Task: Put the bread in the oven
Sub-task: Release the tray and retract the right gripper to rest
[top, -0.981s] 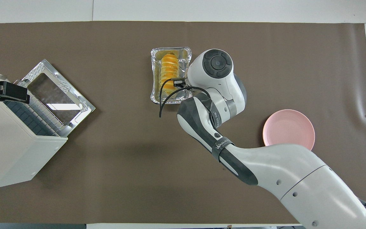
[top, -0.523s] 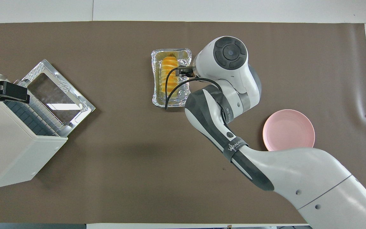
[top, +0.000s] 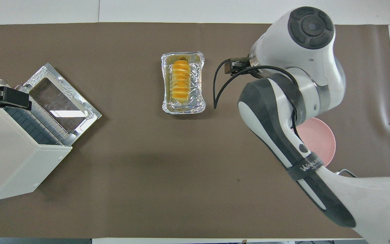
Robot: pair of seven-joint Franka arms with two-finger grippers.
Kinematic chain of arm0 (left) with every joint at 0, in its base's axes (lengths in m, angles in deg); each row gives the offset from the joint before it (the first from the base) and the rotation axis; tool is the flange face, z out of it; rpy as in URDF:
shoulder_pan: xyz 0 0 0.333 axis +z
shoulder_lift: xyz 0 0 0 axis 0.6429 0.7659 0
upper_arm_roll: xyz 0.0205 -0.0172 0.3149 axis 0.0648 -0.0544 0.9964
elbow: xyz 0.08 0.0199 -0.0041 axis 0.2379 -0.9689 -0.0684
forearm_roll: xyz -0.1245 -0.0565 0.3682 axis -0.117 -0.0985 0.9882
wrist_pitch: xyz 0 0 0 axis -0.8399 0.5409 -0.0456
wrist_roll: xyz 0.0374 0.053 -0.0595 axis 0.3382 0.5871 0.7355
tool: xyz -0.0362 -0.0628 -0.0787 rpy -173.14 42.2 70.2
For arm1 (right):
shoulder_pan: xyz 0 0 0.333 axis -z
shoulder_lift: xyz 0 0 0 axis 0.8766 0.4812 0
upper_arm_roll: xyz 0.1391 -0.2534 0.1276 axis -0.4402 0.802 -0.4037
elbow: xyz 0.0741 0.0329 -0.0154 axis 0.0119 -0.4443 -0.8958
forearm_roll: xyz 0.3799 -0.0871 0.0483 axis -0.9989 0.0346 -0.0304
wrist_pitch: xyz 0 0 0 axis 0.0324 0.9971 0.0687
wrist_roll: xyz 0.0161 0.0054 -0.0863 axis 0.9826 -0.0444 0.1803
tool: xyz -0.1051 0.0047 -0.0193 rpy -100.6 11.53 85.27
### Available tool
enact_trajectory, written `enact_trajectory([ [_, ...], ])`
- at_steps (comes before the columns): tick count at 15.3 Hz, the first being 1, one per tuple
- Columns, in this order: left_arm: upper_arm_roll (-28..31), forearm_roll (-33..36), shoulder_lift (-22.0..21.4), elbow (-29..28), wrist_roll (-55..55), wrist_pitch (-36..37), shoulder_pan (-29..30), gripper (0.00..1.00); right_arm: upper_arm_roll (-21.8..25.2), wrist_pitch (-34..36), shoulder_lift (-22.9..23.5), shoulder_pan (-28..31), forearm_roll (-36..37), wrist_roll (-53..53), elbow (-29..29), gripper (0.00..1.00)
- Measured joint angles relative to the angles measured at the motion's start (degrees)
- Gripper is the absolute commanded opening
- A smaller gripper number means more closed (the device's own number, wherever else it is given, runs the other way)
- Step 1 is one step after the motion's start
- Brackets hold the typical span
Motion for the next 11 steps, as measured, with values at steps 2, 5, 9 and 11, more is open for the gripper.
enact_trajectory([
  [2, 0.0, 0.0, 0.0, 0.0, 0.0, 0.0, 0.0, 1.00, 0.0, 6.0, -5.4, 3.9, -0.1, 3.8, -1.2, 1.00],
  [5, 0.1, 0.0, 0.0, 0.0, 0.0, 1.9, 0.0, 1.00, 0.0, 13.5, -11.1, 8.0, -0.2, 6.7, -2.4, 1.00],
  [9, 0.1, 0.0, -0.4, 0.0, 0.0, 4.4, 0.0, 1.00, 0.1, 15.5, -12.8, 13.7, -0.2, 11.6, -3.3, 1.00],
  [11, 0.0, 0.0, -0.5, 0.0, 0.2, 4.3, -0.2, 1.00, 0.1, 15.5, -12.7, 15.1, -0.2, 12.2, -3.3, 1.00],
])
